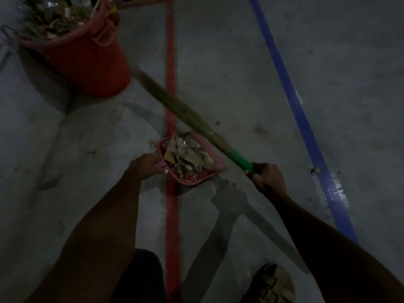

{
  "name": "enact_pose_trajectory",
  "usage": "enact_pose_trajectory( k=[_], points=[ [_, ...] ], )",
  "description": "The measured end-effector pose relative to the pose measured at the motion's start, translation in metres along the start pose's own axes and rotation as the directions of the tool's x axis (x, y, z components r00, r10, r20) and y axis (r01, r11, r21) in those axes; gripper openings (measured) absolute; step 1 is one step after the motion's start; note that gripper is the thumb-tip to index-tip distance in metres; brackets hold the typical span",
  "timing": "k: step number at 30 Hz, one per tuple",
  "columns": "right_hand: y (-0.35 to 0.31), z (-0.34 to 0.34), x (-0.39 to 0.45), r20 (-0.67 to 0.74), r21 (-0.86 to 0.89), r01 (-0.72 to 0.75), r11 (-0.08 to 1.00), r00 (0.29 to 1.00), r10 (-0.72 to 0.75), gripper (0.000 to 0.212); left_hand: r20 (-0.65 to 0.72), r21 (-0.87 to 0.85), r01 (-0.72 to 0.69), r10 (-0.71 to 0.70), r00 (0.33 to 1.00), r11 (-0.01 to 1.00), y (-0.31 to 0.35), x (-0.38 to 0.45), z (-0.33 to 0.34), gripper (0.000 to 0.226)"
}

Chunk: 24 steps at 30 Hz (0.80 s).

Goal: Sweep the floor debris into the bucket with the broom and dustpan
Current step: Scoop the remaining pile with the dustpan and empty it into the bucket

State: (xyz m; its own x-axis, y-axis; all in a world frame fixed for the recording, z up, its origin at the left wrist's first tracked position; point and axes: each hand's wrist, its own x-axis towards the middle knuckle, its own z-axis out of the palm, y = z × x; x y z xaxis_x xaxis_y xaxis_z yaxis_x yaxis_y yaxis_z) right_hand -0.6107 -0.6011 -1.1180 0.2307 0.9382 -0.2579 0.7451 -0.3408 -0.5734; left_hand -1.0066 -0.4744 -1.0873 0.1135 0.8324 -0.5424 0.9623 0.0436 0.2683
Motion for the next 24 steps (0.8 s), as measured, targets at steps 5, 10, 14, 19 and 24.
enact_pose_trajectory(
  k=[5, 10, 14, 19, 24],
  points=[
    [0.013, 0.001, -0.005, -0.197, -0.012, -0.124, 0.992, 0.973, 0.119, 0.044, -0.014, -0.056, -0.079, 0.078, 0.997, 0.995, -0.014, -0.017, 0.030, 0.050],
    [0.025, 0.012, -0.032, -0.162, -0.026, -0.234, 0.972, 0.960, 0.227, 0.036, -0.051, -0.055, -0.098, 0.096, 0.994, 0.994, -0.043, -0.027, 0.047, 0.048],
    [0.025, 0.017, -0.074, -0.044, 0.008, -0.229, 0.973, 0.972, 0.229, 0.038, -0.079, -0.055, -0.126, 0.122, 0.989, 0.990, -0.045, -0.039, 0.043, 0.051],
    [-0.011, 0.017, -0.112, 0.156, 0.141, -0.303, 0.943, 0.947, 0.281, 0.022, -0.096, -0.003, -0.166, 0.165, 0.982, 0.986, -0.029, -0.048, 0.039, 0.051],
    [-0.037, -0.007, -0.125, 0.039, 0.241, -0.243, 0.940, 0.970, 0.241, 0.020, -0.039, 0.022, -0.195, 0.195, 0.980, 0.981, -0.025, -0.043, 0.043, 0.058]
  ],
)
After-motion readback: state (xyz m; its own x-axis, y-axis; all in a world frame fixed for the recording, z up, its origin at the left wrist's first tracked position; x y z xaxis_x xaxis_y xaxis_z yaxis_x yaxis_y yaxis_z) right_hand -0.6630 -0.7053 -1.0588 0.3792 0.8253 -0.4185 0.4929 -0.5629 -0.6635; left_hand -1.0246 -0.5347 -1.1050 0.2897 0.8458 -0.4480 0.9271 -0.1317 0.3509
